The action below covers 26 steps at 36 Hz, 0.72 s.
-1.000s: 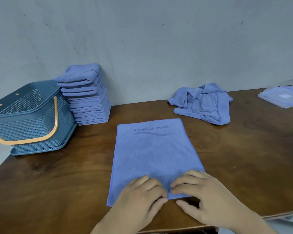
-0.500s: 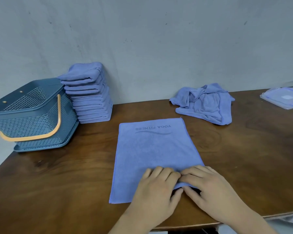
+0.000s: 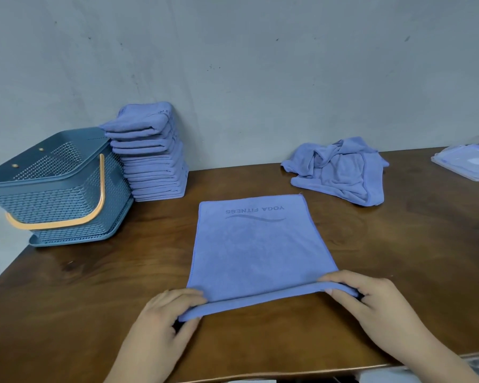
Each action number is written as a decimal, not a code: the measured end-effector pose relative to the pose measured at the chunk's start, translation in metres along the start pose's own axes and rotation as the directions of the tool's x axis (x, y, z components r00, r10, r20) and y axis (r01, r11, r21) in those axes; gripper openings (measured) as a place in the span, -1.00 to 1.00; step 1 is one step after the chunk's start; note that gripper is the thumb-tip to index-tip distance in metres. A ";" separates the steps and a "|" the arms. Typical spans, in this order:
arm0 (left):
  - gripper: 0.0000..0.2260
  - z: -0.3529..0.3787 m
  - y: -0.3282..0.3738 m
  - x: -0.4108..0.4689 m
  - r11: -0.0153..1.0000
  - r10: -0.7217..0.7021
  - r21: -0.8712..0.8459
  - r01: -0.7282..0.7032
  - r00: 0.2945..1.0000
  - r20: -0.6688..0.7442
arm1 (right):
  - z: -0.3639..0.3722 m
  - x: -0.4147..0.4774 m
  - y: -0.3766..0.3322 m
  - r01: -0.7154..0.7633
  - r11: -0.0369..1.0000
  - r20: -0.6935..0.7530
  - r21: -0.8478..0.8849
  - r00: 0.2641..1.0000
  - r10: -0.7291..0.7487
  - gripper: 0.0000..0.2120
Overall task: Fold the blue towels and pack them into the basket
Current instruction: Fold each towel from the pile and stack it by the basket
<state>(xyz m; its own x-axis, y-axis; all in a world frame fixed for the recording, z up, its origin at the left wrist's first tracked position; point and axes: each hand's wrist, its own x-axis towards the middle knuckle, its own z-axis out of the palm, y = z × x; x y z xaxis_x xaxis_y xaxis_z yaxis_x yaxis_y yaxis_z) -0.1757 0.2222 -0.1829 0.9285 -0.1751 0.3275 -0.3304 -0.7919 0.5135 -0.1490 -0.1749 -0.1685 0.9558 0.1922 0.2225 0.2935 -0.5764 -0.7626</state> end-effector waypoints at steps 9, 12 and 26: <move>-0.76 -0.010 -0.001 -0.002 0.944 -0.227 -0.237 0.229 0.973 0.036 | -0.006 0.002 0.002 -0.087 0.982 0.021 0.168 0.996 0.084 -0.82; -0.77 -0.010 -0.002 0.003 0.920 -0.251 -0.300 0.254 0.967 0.050 | -0.013 0.004 0.005 -0.126 0.970 0.149 0.206 0.984 0.097 -0.80; -0.65 -0.016 -0.011 0.150 0.620 -0.352 -0.733 0.279 0.934 0.058 | -0.024 0.134 -0.016 -0.107 0.878 -0.080 0.466 0.983 0.162 -0.81</move>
<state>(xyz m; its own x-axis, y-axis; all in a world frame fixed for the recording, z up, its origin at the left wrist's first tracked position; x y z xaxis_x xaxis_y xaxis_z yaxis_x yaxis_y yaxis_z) -0.0352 0.2138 -0.1266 0.9935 0.0809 0.0795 -0.0703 -0.1108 0.9914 -0.0250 -0.1592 -0.1116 0.9891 0.0316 0.1439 0.1471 -0.1564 -0.9767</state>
